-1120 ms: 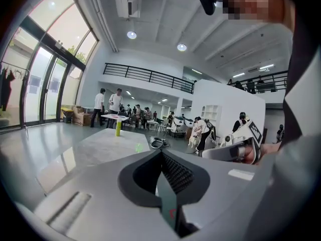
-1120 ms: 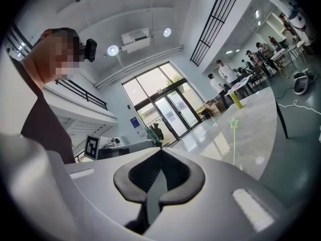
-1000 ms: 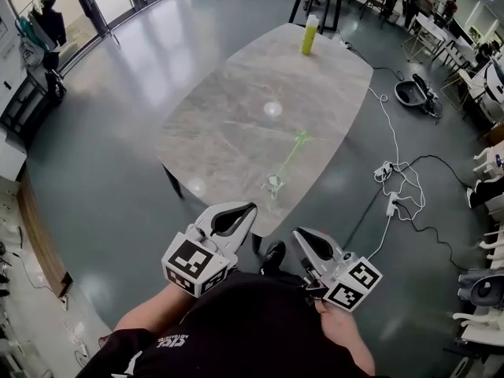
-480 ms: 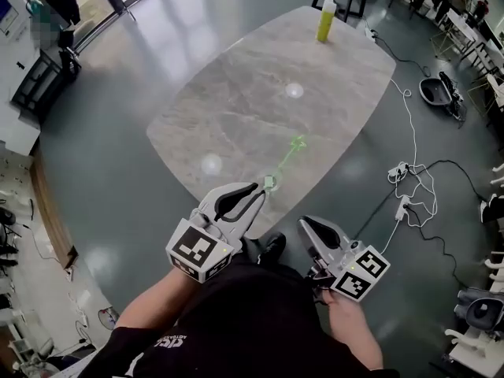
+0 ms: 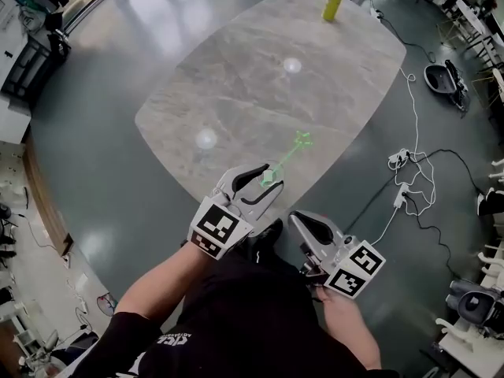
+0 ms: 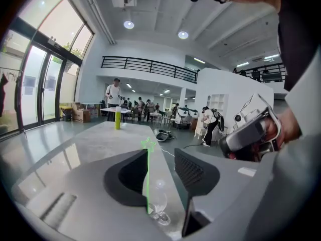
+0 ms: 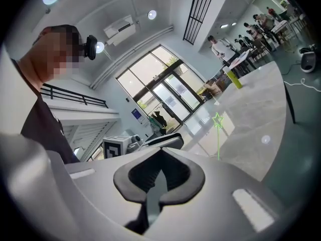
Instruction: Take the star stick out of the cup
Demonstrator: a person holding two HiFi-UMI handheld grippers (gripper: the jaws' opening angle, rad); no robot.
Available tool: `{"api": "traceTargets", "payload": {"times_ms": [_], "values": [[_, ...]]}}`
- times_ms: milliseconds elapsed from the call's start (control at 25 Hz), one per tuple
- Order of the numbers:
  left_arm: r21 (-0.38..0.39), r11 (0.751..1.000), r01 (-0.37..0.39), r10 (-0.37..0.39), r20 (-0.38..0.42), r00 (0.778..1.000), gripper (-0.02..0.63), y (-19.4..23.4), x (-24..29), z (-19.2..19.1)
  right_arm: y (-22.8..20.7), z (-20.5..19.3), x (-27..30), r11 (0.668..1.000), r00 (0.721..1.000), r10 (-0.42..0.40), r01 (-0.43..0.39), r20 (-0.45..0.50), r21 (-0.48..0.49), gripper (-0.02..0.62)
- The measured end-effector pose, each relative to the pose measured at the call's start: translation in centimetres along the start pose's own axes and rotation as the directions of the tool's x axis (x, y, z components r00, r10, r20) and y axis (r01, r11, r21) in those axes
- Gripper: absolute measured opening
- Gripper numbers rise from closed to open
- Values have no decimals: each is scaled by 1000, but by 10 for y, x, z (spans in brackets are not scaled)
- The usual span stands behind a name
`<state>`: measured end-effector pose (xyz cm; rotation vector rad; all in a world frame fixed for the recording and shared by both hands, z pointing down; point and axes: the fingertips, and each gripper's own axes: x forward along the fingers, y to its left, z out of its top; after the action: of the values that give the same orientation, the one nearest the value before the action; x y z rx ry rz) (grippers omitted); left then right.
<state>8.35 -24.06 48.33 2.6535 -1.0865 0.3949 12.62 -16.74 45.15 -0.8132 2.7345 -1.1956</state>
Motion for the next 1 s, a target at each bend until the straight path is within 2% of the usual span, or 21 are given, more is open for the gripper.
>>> {"api": "traceTargets", "payload": {"times_ms": [400,720,1000], "values": [[24,998,60,-58,-80,995,227,16,54,-37,-30,-13,6,997,998,-45,47,-37,68,14],[95,989,112,-95,-173,980,228,18,83,-70,-43,-22,0,992,996,-85,88,-35,89,14],[96,987,126,-97,-260,961,130,23,96,-94,-43,-21,-11,988,992,-126,127,-23,87,14]]}}
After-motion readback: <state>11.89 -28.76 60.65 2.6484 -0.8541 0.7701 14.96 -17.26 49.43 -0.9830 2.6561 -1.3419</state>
